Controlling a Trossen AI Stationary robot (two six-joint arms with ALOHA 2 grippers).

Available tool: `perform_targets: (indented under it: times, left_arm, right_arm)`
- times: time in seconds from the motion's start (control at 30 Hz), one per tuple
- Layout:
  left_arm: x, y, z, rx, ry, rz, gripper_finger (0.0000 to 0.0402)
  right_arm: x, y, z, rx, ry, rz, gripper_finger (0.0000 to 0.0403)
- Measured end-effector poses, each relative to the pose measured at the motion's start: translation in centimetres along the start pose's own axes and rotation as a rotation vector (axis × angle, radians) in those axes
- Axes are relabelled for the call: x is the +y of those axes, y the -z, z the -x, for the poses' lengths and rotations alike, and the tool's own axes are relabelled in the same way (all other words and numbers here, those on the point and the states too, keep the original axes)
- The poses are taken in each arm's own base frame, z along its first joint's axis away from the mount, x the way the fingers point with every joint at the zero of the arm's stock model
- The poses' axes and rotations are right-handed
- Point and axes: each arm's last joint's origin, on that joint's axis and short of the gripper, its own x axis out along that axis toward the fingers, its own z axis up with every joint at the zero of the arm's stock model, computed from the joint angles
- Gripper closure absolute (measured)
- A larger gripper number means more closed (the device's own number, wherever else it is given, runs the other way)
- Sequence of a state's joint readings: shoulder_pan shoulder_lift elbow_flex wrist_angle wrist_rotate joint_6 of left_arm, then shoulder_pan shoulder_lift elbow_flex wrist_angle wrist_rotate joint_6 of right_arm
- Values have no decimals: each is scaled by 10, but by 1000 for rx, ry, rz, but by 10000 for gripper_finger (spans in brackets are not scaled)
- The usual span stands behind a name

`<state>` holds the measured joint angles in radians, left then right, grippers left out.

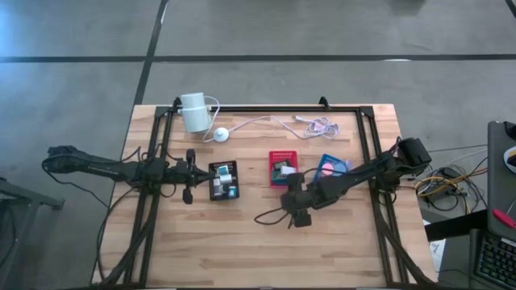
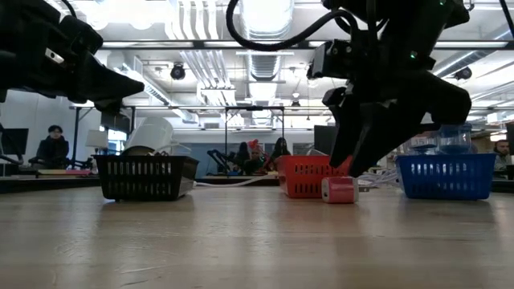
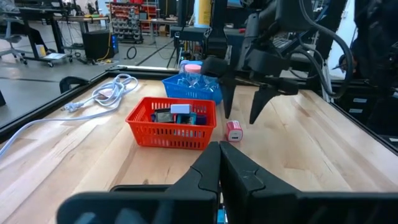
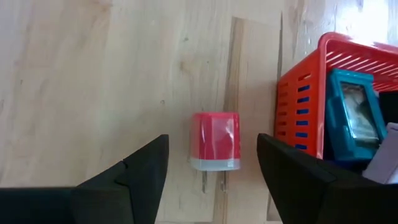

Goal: Pick & Place Office items
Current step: Put the red charger adapter into the black bin

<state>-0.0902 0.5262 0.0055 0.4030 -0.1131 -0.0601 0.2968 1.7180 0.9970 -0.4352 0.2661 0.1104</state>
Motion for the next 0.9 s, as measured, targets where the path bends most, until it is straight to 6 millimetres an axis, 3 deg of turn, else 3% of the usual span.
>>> perform_targets:
  times: [0.53,0.9]
  left_arm:
    - [0,1,0,8,0,-1,390]
    - [0,1,0,15,-1,-2,390]
  right_arm:
    - [7,7,-31,71,17,3,174]
    - [7,3,-29,36,2,-7,205]
